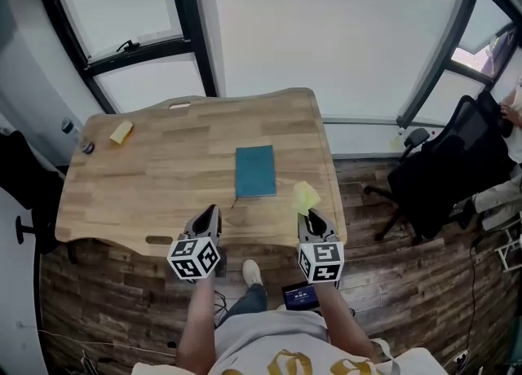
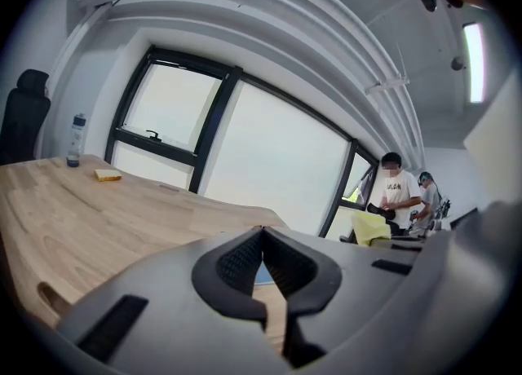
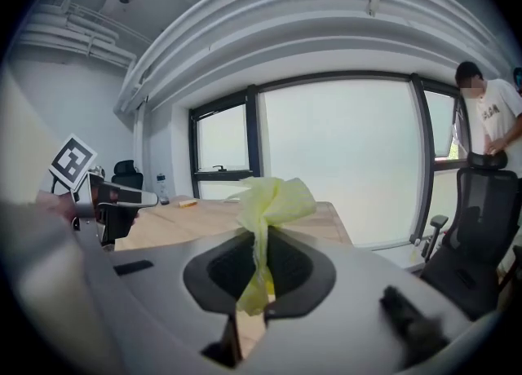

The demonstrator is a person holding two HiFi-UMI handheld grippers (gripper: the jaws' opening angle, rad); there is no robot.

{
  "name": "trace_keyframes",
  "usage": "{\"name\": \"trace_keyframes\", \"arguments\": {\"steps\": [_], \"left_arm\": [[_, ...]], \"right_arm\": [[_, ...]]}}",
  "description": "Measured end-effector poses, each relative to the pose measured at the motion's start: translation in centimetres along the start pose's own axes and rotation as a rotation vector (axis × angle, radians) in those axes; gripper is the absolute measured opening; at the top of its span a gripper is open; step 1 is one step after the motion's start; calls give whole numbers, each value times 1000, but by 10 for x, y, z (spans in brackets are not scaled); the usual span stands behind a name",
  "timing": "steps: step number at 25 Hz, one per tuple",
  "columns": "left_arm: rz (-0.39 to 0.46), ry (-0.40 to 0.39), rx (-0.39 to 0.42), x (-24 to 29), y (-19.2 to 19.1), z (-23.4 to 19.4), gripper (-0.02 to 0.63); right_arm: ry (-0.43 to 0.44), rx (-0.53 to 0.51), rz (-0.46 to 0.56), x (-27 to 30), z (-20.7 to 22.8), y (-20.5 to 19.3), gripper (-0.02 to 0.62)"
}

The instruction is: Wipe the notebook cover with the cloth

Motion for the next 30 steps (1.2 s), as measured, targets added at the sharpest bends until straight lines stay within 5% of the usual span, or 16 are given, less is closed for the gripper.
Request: {"name": "trace_keyframes", "arguments": {"steps": [16,30], "left_arm": [[-80,-77,-1,157,41,-71,14],[-143,-61,-6,198,26,-95,15]], "right_arm": [[-138,46,-93,144,40,25,37],[-153,41,-133,178,43,14,37]]}}
Point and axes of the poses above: the fingertips, and each gripper's own axes: x forward along the fingers, z to its right, y out of its top, the point moved 4 cm from there along -x, backward along the fingers, and after that the axes turned 4 degrees about y, right-handed, at the moved point
